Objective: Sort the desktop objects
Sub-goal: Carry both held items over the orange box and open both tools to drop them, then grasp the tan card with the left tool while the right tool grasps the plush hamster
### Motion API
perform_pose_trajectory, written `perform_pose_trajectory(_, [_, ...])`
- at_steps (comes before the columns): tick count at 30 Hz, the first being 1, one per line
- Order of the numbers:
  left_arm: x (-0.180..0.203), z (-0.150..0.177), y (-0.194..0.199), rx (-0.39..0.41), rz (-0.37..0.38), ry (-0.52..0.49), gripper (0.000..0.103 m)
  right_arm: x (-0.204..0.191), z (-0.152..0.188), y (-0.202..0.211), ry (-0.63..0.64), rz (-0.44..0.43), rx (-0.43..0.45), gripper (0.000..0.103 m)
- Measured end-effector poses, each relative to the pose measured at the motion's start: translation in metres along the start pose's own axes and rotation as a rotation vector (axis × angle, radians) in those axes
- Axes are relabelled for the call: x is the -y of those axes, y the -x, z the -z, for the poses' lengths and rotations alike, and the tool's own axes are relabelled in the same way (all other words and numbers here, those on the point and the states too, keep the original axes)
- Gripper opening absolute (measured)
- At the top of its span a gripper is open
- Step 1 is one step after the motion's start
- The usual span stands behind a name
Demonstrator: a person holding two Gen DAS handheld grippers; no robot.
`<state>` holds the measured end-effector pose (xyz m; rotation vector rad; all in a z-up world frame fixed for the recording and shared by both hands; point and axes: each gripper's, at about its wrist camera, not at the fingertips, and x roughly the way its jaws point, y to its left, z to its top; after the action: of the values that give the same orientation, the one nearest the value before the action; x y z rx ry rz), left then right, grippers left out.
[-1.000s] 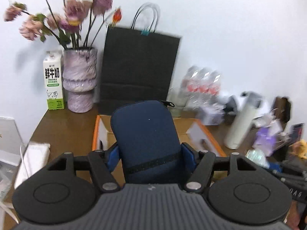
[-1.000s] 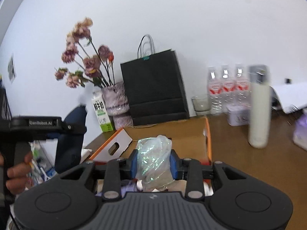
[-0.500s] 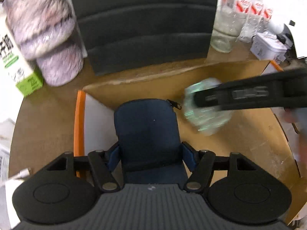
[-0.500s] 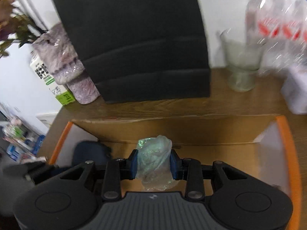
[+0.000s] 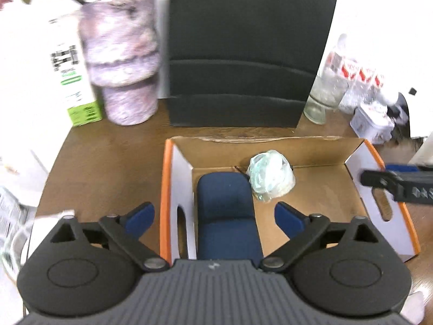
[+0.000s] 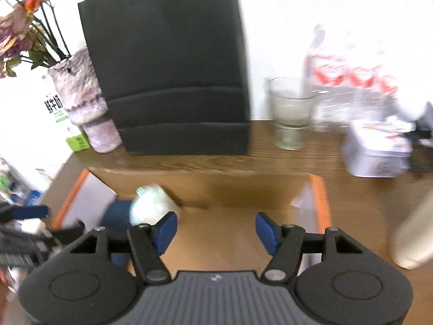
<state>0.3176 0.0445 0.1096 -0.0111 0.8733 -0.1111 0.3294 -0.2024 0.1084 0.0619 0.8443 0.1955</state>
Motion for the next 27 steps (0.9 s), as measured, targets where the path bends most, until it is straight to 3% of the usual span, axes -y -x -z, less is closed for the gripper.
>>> perform_pose_trajectory(5, [0.015, 0.036, 0.053, 0.107, 0.008, 0.003, 0.103, 0.009, 0.032, 0.061, -0.007, 0.045, 0.059, 0.064])
perform_pose_trajectory(8, [0.024, 0.066, 0.088, 0.170, 0.026, -0.004, 0.103, 0.007, 0.057, 0.095, -0.001, 0.024, 0.124, 0.078])
perform_pose_trajectory(14, [0.024, 0.152, 0.133, 0.245, 0.081, 0.112, 0.103, 0.005, 0.145, 0.148, 0.015, -0.001, 0.229, 0.081])
perform_pose_trajectory(21, [0.034, 0.247, 0.148, 0.311, -0.020, 0.099, 0.103, -0.009, 0.247, 0.155, 0.084, -0.023, 0.219, 0.081])
perform_pose_trajectory(27, [0.040, 0.307, 0.151, 0.367, -0.029, 0.044, 0.103, -0.030, 0.310, 0.165, 0.162, -0.001, 0.269, 0.081])
